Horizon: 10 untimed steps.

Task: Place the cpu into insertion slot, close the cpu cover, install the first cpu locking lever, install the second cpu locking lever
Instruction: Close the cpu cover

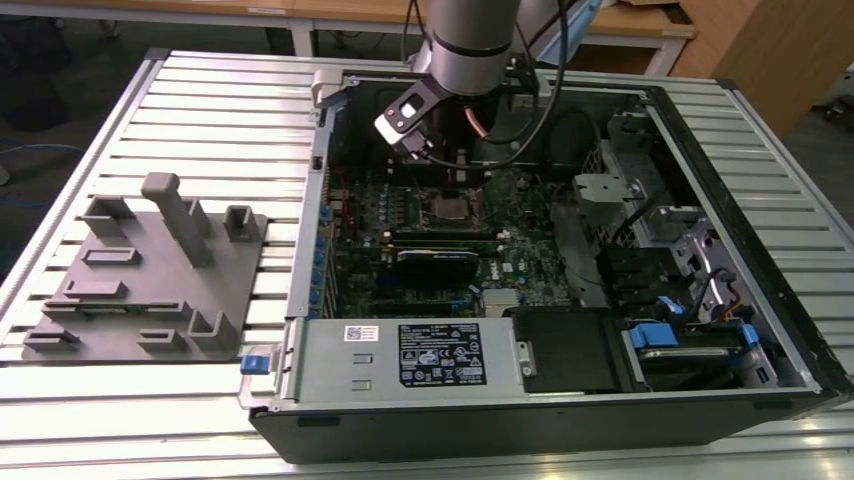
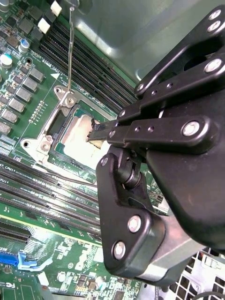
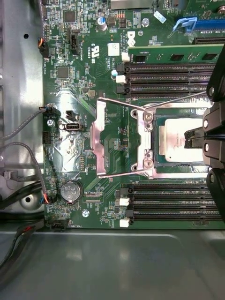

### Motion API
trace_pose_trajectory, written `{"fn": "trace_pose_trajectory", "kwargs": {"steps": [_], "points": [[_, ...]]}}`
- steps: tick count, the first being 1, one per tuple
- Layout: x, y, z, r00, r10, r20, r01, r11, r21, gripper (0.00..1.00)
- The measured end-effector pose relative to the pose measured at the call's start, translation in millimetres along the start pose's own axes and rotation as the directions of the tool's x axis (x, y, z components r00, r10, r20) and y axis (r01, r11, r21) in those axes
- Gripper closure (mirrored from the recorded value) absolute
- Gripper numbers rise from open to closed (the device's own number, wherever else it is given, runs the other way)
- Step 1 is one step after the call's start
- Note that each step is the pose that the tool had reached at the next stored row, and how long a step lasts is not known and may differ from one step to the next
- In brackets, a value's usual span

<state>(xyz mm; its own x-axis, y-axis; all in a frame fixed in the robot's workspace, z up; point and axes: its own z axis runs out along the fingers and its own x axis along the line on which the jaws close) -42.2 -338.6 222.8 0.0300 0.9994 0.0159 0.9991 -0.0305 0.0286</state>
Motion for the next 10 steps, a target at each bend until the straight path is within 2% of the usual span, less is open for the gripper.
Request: {"fn": "trace_pose_trajectory", "kwargs": {"steps": [10], "points": [[0.2,0.4,-14.7,1.0,0.0,-0.0001,0.0,1.0,0.0,0.9]]}}
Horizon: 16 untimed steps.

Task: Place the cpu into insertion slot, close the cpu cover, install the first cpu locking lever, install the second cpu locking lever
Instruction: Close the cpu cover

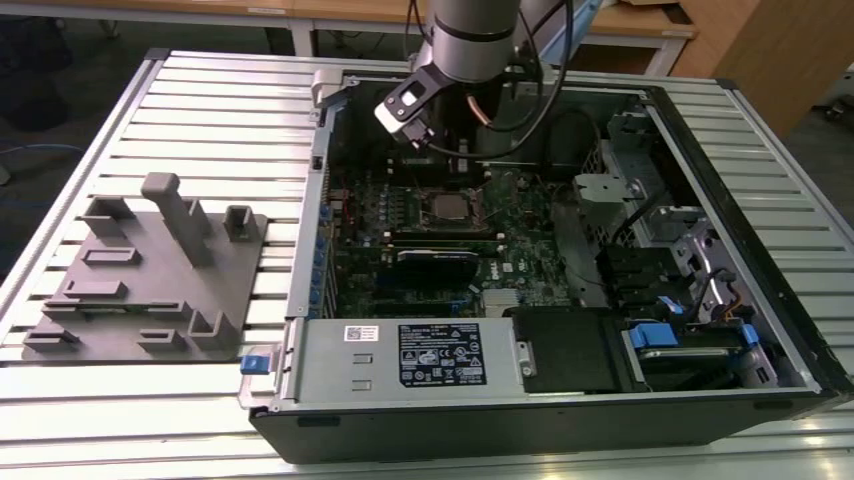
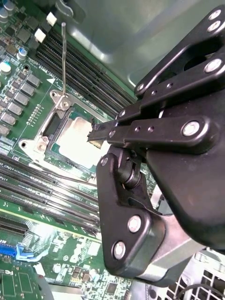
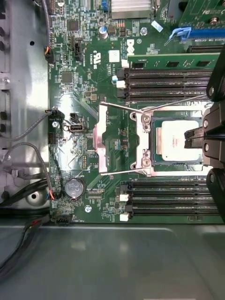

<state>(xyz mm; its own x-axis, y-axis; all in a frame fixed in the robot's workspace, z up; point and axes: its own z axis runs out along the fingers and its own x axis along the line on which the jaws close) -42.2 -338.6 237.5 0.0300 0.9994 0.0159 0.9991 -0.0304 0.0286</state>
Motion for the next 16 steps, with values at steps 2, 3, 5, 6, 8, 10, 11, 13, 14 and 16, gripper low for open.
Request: {"fn": "trace_pose_trajectory", "kwargs": {"steps": [2,3,5,6,8,10,11,13,14,16], "points": [[0.1,0.1,-2.9,1.0,0.0,0.0,0.0,1.0,0.0,0.9],[0.1,0.1,-4.2,1.0,0.0,0.0,0.0,1.0,0.0,0.9],[0.1,0.2,-6.9,1.0,0.0,0.0001,0.0,1.0,0.0001,0.9],[0.1,0.2,-8.0,1.0,0.0,0.0001,0.0,1.0,0.0,0.9],[0.2,0.3,-8.5,1.0,0.0,-0.0002,0.0,1.0,-0.0001,0.9],[0.2,0.3,-8.6,1.0,0.0,-0.0003,0.0,1.0,-0.0002,0.9],[0.2,0.3,-8.7,1.0,0.0,-0.0001,0.0,1.0,-0.0001,0.9],[0.2,0.3,-8.7,1.0,0.0,0.0,0.0,1.0,0.0,0.9],[0.2,0.3,-8.9,1.0,0.0,0.0,0.0,1.0,0.0,0.9],[0.1,0.3,-10.4,1.0,0.0,0.0004,0.0,1.0,0.0002,0.9]]}}
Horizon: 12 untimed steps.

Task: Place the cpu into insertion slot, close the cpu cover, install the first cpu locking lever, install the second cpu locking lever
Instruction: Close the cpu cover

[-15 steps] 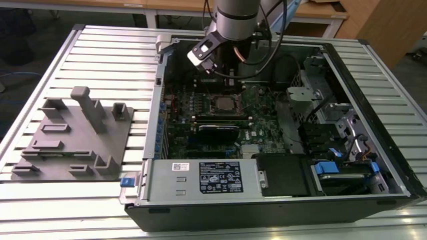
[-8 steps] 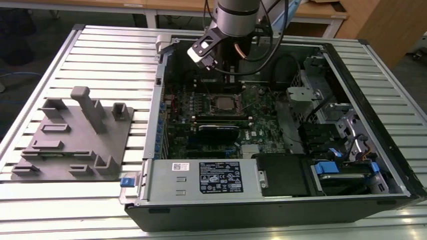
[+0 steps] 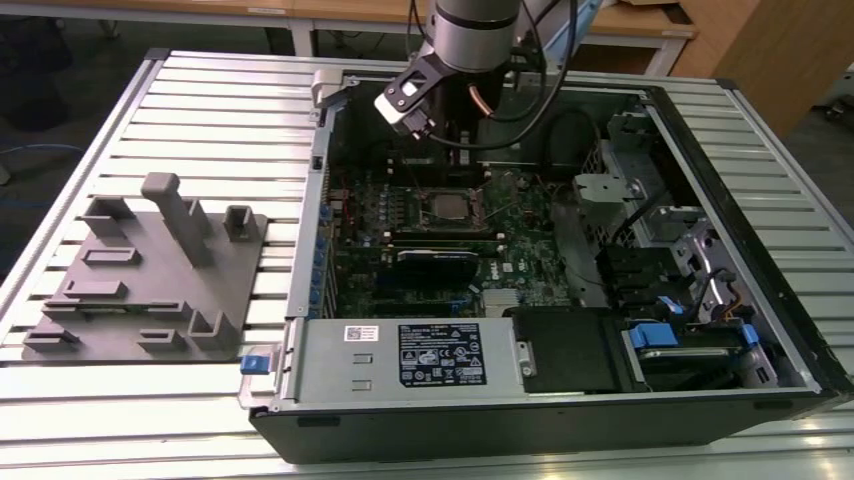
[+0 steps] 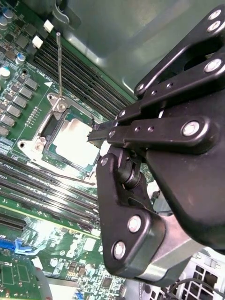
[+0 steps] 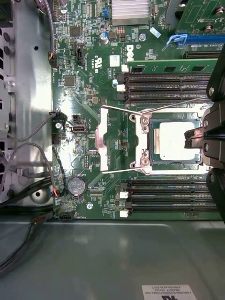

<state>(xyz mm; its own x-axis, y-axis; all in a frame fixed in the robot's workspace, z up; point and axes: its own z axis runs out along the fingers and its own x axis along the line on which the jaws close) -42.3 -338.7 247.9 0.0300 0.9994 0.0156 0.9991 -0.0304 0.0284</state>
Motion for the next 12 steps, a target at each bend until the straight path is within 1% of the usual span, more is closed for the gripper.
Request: {"fn": "trace_pose_trajectory", "kwargs": {"steps": [6,12], "points": [[0.1,0.2,-6.6,1.0,0.0,-0.0003,0.0,1.0,-0.0002,0.9],[0.1,0.2,-7.0,1.0,0.0,-0.0003,0.0,1.0,-0.0002,0.9]]}}
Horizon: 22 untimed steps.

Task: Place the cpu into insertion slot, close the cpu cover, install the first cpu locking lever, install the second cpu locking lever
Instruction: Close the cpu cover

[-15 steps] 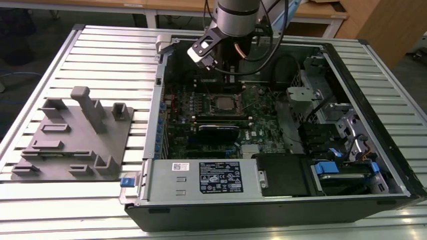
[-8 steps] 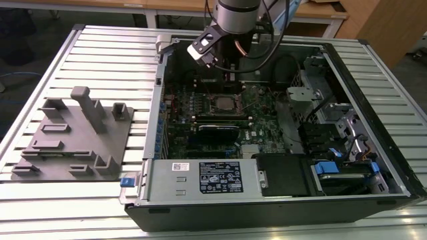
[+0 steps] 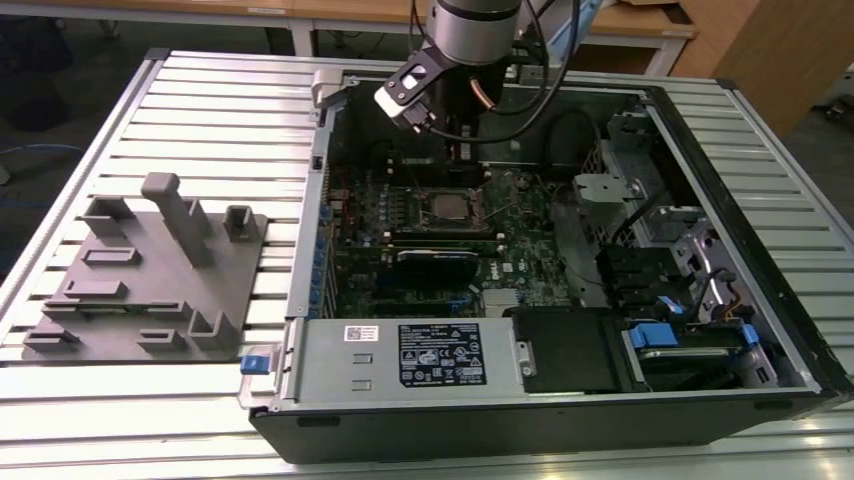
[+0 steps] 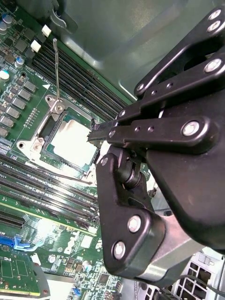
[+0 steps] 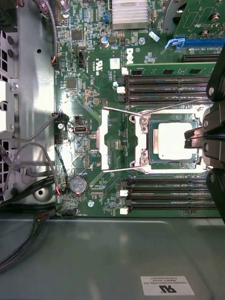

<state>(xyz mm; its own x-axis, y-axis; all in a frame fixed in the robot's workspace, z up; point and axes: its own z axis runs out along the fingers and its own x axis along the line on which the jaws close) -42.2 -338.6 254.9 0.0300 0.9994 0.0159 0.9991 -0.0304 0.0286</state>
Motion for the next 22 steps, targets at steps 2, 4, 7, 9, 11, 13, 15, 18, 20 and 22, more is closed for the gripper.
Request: {"fn": "trace_pose_trajectory", "kwargs": {"steps": [2,4,7,9,11,13,15,18,20,22], "points": [[0.0,0.0,-0.3,1.0,0.0,0.0001,0.0,1.0,0.0001,0.9],[0.0,0.0,-0.4,1.0,0.0,0.0,0.0,1.0,0.0001,0.9],[0.0,0.0,-0.4,1.0,0.0,-0.0001,0.0,1.0,0.0,0.9],[0.0,1.0,-0.5,1.0,0.0,0.0001,0.0,1.0,0.0001,0.9],[0.1,2.6,-0.4,1.0,0.0,0.0001,0.0,1.0,0.0001,0.9],[0.2,5.6,-0.3,1.0,0.0,0.0001,0.0,1.0,0.0001,0.9],[0.3,9.6,-0.2,1.0,0.0,0.0,0.0,1.0,0.0,0.9],[0.5,17.6,0.1,1.0,0.0,0.0,0.0,1.0,0.0,0.9],[0.7,24.8,0.3,1.0,0.0,0.0,0.0,1.0,0.0001,0.9],[0.9,31.0,0.5,1.0,0.0,-0.0001,0.0,1.0,0.0,0.9]]}}
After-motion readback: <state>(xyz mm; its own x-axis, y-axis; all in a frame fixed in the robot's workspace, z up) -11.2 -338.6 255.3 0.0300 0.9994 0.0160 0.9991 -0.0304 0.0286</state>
